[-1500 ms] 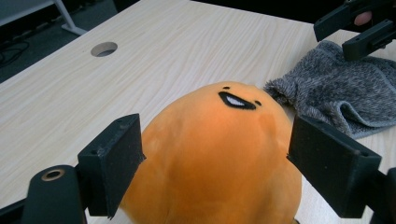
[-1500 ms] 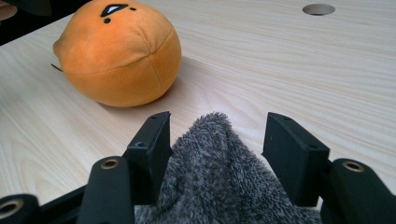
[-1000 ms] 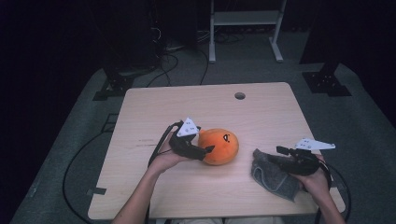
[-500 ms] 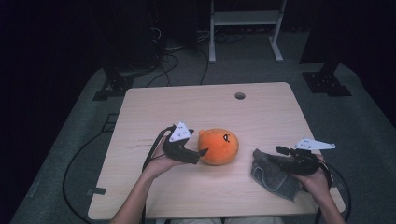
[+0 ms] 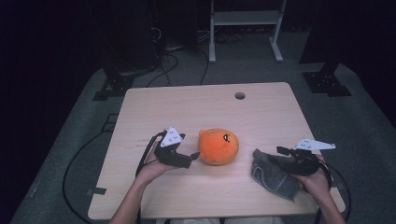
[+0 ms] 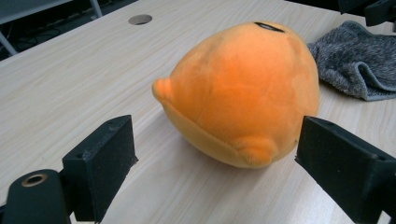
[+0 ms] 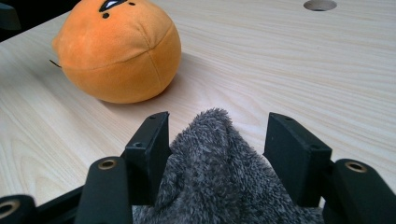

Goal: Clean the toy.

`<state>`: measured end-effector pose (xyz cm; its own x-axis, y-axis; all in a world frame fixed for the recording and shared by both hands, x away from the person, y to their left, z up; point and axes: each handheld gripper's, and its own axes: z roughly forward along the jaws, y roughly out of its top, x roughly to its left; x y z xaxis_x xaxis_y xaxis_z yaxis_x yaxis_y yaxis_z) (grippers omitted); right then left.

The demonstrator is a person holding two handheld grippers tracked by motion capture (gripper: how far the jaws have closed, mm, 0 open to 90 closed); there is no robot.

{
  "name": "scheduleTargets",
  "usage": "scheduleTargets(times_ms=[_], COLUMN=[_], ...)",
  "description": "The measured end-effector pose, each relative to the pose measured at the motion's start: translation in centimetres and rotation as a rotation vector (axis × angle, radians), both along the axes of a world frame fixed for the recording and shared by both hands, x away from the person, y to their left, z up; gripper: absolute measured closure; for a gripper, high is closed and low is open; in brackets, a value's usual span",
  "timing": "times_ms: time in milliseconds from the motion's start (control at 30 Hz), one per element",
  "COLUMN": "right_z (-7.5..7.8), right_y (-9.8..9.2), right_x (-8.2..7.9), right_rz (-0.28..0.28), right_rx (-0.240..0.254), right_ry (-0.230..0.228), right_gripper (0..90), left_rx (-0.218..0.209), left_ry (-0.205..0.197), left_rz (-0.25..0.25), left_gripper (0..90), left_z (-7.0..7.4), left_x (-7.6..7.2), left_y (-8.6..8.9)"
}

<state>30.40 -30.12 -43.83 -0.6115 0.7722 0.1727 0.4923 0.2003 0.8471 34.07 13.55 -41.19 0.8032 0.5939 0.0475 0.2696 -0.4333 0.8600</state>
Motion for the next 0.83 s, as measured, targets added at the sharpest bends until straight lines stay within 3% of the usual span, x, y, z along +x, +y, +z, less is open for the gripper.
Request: scheduleTargets(times_ms=[633,700,833], right_z=[-0.3,-0.4,-0.7], right_y=[0.2,0.3,0.5], right_x=[0.0,0.0,0.3], right_rz=[0.008,0.012,0.028], right_rx=[-0.007,-0.013,-0.028], right_ry=[0.007,0.009,0.021], right_gripper=[38.9,38.8,38.8], left_rx=[-0.023,-0.02,0.025], left_ry=[0.037,0.035,0.024], left_rz=[0.053,0.058,0.052], left_gripper=[8.6,8.4,8.4], left_z=[-2.8,-3.1,-3.7], left_x=[-1.4,-1.6,-2.0], left_y=[1.5,1.6,1.8])
